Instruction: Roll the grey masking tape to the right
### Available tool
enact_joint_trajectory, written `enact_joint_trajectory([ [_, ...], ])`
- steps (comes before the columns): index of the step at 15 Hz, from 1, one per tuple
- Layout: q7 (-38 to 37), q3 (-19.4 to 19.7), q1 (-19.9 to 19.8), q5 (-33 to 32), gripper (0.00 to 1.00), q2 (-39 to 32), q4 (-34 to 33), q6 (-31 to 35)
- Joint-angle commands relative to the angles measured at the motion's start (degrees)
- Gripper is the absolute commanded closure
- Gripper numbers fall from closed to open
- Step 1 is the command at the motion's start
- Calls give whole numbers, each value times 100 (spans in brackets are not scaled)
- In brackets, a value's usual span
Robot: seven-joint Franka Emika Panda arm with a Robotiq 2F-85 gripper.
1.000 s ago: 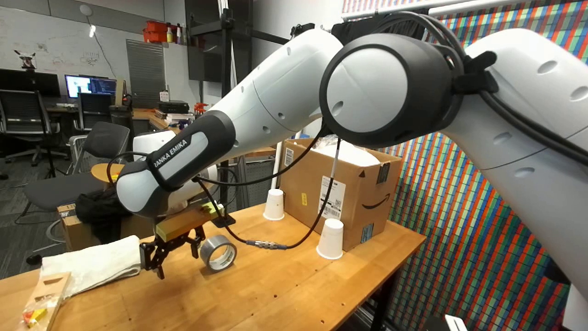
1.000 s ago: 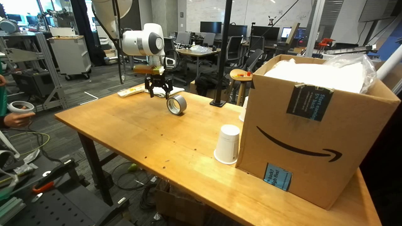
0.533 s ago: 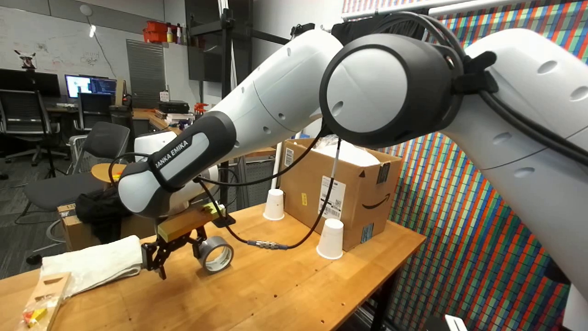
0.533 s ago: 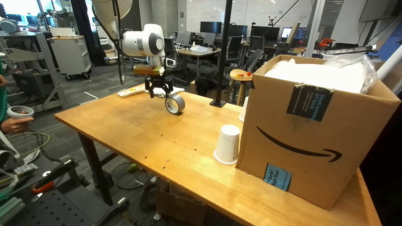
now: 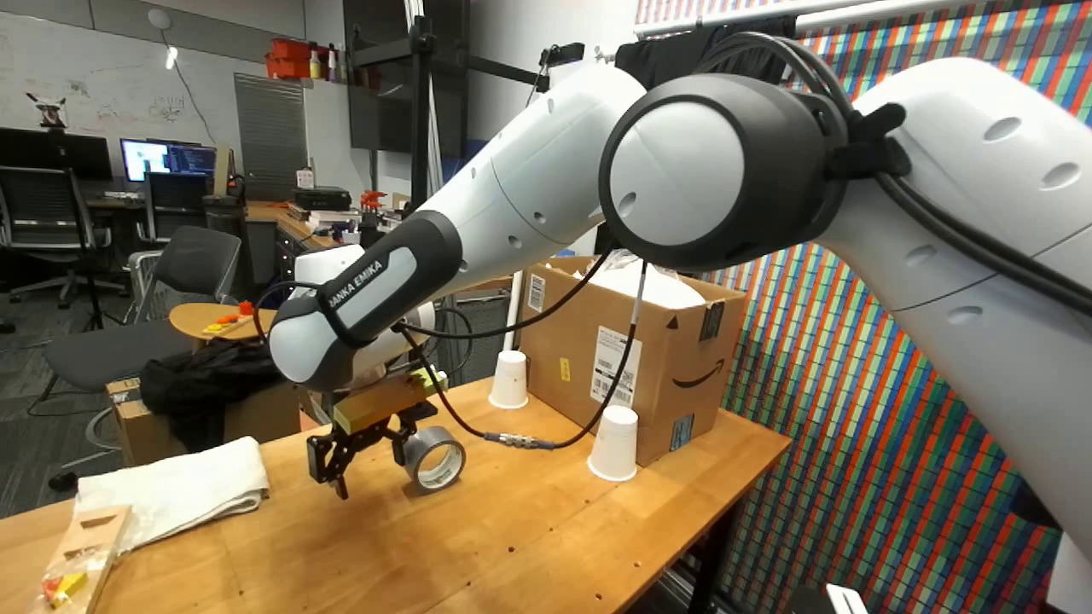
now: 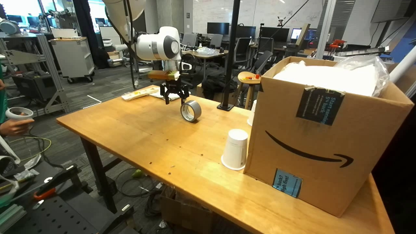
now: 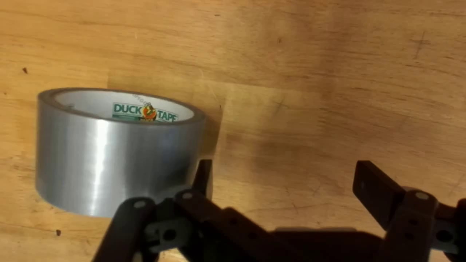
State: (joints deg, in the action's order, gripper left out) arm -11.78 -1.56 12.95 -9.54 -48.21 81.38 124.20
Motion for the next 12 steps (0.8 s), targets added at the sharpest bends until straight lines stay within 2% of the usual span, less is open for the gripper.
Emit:
enact_joint_trajectory([
  [1,96,1,69,5,0,126,104,40],
  [12,103,40,53,16,0,331,495,66],
])
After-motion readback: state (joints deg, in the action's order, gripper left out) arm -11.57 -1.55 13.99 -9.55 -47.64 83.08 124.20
